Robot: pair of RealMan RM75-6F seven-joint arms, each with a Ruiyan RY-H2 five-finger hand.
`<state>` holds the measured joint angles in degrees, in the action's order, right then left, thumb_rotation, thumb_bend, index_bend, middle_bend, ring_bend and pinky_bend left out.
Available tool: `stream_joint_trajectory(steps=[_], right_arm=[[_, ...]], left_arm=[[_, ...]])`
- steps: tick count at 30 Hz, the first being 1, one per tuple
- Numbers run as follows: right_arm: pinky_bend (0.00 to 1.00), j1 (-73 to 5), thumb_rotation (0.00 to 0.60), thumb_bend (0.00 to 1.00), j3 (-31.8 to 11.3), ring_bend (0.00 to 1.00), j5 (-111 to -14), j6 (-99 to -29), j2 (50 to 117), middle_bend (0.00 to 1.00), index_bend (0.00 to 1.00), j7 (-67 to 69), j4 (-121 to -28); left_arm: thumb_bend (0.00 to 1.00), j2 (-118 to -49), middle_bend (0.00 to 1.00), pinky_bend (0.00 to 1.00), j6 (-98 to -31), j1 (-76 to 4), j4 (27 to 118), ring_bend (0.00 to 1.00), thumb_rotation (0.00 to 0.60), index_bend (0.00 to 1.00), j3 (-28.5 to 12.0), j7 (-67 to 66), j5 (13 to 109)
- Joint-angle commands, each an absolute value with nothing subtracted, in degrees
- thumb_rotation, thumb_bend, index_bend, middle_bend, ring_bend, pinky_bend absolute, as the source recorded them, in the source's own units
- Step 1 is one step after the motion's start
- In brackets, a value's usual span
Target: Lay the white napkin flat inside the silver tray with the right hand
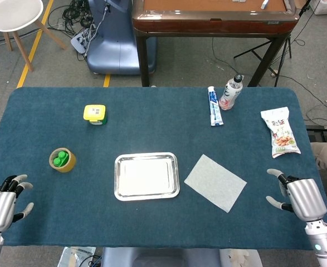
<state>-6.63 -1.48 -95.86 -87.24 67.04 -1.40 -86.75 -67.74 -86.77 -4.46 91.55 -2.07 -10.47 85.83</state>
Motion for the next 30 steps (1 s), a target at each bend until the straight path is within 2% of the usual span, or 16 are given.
stream_joint_trajectory(steps=[1, 7, 16, 30], right_arm=[[0.98, -7.8, 0.600, 0.00, -1.0, 0.88, -97.8, -86.7, 67.4, 0.98, 0.37, -2.4, -85.4], [1.00, -9.8, 0.600, 0.00, 0.2, 1.00, -101.2, -84.9, 68.8, 1.00, 0.43, -4.3, -81.9], [1.00, -11.7, 0.600, 0.00, 2.0, 1.00, -103.7, -82.5, 71.6, 1.00, 0.43, -6.9, -78.0], [1.00, -14.3, 0.600, 0.00, 3.7, 1.00, -104.6, -78.5, 75.3, 1.00, 0.43, -9.4, -73.9]], left_arm=[[0.23, -67.9, 0.25, 0.45, -87.5, -4.1, 91.5, 0.18, 0.600, 0.38, -2.1, -10.5, 86.1], [0.23, -67.9, 0.26, 0.47, -87.8, -4.0, 91.4, 0.19, 0.600, 0.38, -2.3, -10.4, 86.0], [0.23, -68.1, 0.33, 0.48, -88.3, -3.8, 91.1, 0.23, 0.600, 0.41, -2.5, -10.2, 86.2], [0.23, -68.0, 0.34, 0.48, -88.2, -3.7, 91.1, 0.23, 0.600, 0.41, -2.4, -10.3, 85.9]])
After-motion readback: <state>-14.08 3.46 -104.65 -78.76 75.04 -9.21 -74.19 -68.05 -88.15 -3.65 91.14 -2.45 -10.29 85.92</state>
